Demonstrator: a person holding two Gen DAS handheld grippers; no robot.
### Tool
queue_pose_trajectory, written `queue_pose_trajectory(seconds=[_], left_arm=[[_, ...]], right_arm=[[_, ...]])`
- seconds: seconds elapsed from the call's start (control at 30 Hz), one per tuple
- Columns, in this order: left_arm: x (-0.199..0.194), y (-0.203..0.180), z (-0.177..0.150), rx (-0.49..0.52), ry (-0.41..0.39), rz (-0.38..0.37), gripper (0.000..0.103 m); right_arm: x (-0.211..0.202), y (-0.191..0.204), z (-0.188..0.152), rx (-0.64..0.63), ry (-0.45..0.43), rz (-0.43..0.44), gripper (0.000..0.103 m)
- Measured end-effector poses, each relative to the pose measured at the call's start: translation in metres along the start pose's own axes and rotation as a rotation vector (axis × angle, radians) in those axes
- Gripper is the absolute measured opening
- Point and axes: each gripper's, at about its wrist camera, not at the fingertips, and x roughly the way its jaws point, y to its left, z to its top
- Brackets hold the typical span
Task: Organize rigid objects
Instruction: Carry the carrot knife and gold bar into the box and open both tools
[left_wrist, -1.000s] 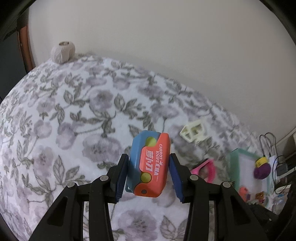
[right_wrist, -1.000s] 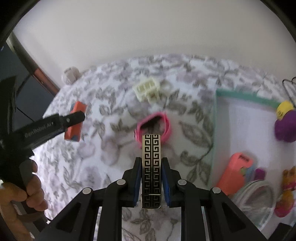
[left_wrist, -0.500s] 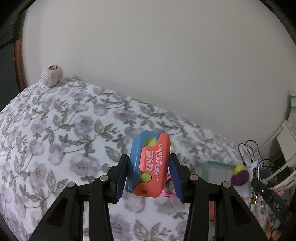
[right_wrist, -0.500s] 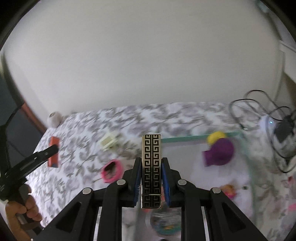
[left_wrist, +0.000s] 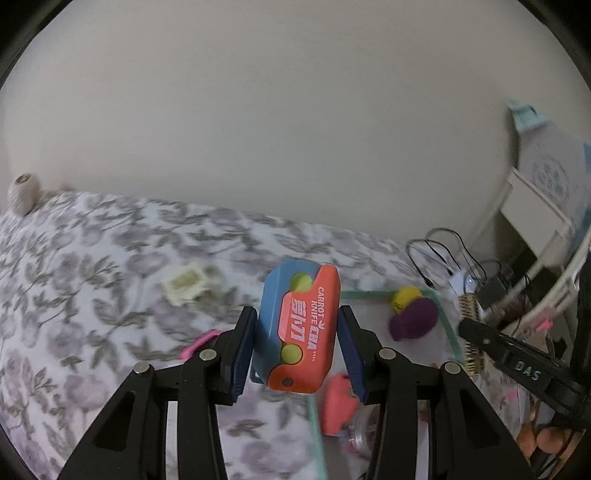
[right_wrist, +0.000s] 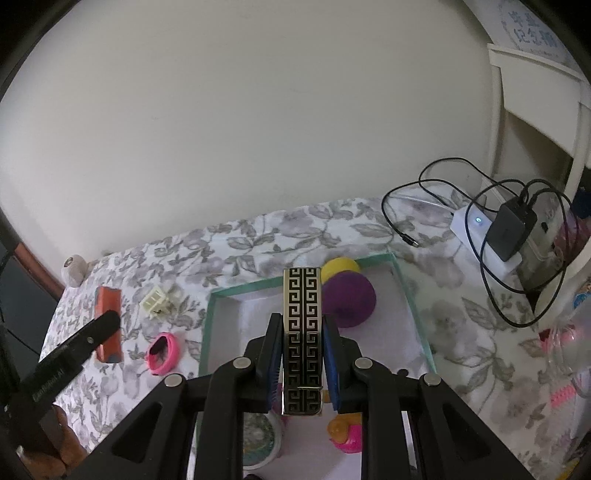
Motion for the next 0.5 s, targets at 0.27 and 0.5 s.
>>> queue_pose_trajectory(seconds=[0.27, 0.5], left_arm=[[0.046, -0.031, -0.016, 0.027, 0.08, -0.021, 0.046], [0.073, -0.035, -0.026, 0.006, 0.137, -0.02, 0.046]], right_arm=[[0.024, -0.011, -0.009, 0.031, 0.061, -0.007, 0.022], [0.045, -0.004, -0.016, 0.013, 0.112, -0.018, 0.022]])
